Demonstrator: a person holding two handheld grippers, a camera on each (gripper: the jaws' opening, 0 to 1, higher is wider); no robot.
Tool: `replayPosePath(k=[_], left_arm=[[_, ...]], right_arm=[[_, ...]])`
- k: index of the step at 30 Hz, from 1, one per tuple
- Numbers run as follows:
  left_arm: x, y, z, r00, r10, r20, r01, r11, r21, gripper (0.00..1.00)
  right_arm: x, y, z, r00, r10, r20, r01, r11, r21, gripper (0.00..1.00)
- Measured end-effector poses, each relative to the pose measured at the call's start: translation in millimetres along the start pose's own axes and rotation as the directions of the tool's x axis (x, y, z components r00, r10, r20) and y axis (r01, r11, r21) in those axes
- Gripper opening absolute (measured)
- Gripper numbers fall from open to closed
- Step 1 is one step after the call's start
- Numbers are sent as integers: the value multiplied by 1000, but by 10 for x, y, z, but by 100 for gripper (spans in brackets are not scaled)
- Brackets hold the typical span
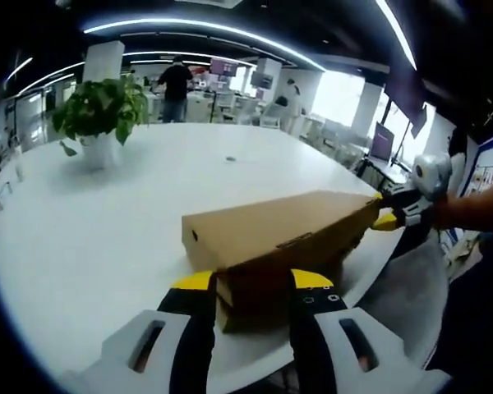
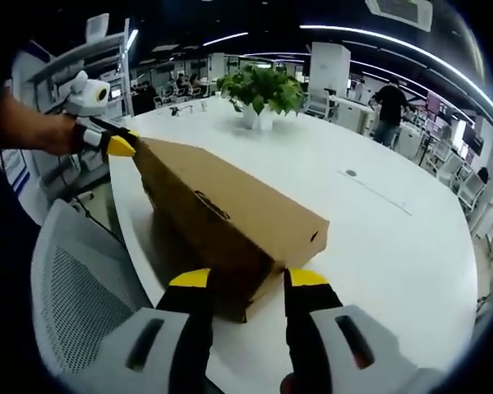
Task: Operate the shoe box by opening the lid, removing the specified soft item, and placing it in the target area until the item is outside and the box remains undamaged.
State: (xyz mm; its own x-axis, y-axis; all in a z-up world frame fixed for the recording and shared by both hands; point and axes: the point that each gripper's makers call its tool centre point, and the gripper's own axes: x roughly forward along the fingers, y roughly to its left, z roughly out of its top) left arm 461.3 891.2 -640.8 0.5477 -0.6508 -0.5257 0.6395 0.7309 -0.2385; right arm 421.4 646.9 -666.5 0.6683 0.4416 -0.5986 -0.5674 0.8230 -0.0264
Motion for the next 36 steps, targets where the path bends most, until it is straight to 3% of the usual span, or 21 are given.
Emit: replayPosePath(k=[9, 18, 28, 36], left_arm=[[22, 32, 281, 998, 8, 59, -8, 1000, -3, 34], [98, 75, 504, 996, 4, 88, -4, 1000, 2, 35], [140, 119, 723, 991, 8, 135, -4, 1000, -24, 36], [156, 123, 832, 989, 10, 148, -12, 1000, 8, 37]], right_arm=[[-37, -209, 260, 993, -88, 79, 90, 996, -18, 22], [-5, -451, 463, 974, -190, 125, 192, 981, -6, 14], [5, -702, 634, 944, -298, 142, 302, 953, -2, 3], [21, -814, 755, 930, -344, 128, 347, 938, 0, 0]])
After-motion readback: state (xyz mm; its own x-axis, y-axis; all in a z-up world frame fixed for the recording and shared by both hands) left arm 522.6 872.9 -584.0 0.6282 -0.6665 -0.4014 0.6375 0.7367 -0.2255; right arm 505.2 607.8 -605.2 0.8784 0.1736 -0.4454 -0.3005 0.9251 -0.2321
